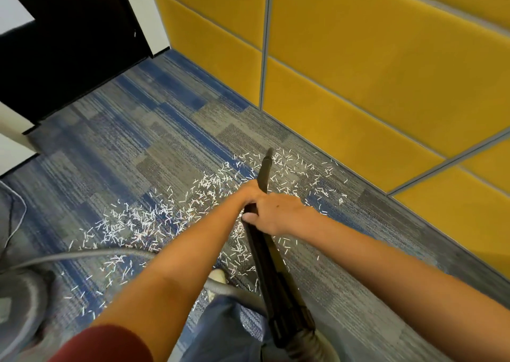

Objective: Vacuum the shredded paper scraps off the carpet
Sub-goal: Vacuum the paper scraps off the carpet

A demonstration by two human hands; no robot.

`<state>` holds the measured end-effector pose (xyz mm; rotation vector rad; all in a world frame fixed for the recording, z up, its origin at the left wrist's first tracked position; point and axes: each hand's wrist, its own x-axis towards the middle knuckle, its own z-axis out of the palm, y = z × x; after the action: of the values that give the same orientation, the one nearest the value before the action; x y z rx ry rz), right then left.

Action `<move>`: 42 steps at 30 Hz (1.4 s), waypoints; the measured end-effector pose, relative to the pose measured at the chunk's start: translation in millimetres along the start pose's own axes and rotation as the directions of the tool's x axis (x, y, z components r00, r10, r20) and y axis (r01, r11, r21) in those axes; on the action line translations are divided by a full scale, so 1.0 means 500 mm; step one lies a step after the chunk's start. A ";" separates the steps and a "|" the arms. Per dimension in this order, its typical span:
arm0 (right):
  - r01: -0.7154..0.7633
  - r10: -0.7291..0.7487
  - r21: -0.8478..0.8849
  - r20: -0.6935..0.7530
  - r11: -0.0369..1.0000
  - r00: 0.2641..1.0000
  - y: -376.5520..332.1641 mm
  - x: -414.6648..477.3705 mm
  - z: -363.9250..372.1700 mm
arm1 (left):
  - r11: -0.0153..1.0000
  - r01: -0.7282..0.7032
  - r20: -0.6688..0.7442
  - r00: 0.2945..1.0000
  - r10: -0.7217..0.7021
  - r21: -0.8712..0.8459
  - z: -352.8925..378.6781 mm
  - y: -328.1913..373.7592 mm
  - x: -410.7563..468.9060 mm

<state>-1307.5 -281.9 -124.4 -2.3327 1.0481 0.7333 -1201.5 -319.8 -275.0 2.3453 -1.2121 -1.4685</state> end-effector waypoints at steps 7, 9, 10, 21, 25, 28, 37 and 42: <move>-0.120 0.108 -0.298 -0.056 0.947 0.993 0.070 0.031 -0.010 | 0.941 0.003 0.047 0.999 -0.020 0.338 -0.022 0.064 -0.042; -0.142 0.123 -0.260 -0.087 0.955 0.989 0.075 0.063 0.007 | 0.887 -0.001 0.033 0.999 -0.016 0.462 -0.029 0.080 -0.043; -0.150 0.131 -0.239 -0.095 0.959 0.987 0.076 0.079 0.014 | 0.863 -0.016 0.023 1.000 0.005 0.506 -0.033 0.087 -0.038; -0.208 0.216 0.063 -0.159 0.976 0.963 0.031 0.220 0.076 | 0.619 -0.018 -0.089 0.986 0.141 0.785 -0.111 -0.009 -0.077; -0.157 0.180 0.139 -0.179 0.978 0.967 -0.012 0.242 0.125 | 0.589 0.001 -0.089 0.989 0.121 0.808 -0.096 -0.062 -0.119; -0.100 0.122 0.113 -0.202 0.988 0.972 -0.044 0.253 0.163 | 0.539 0.013 -0.082 0.991 0.104 0.842 -0.096 -0.098 -0.157; 0.076 -0.051 0.248 -0.105 0.966 0.993 -0.113 0.341 0.255 | 0.480 -0.033 -0.015 0.995 0.096 0.877 -0.085 -0.185 -0.204; 0.066 -0.031 0.235 -0.147 0.970 0.989 -0.110 0.363 0.251 | 0.617 0.015 -0.058 0.997 0.049 0.786 -0.091 -0.197 -0.197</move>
<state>-1196.6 -267.5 -322.3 -2.2175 1.0711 0.4015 -1130.3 -200.4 -229.5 2.8111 -2.2018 -0.8840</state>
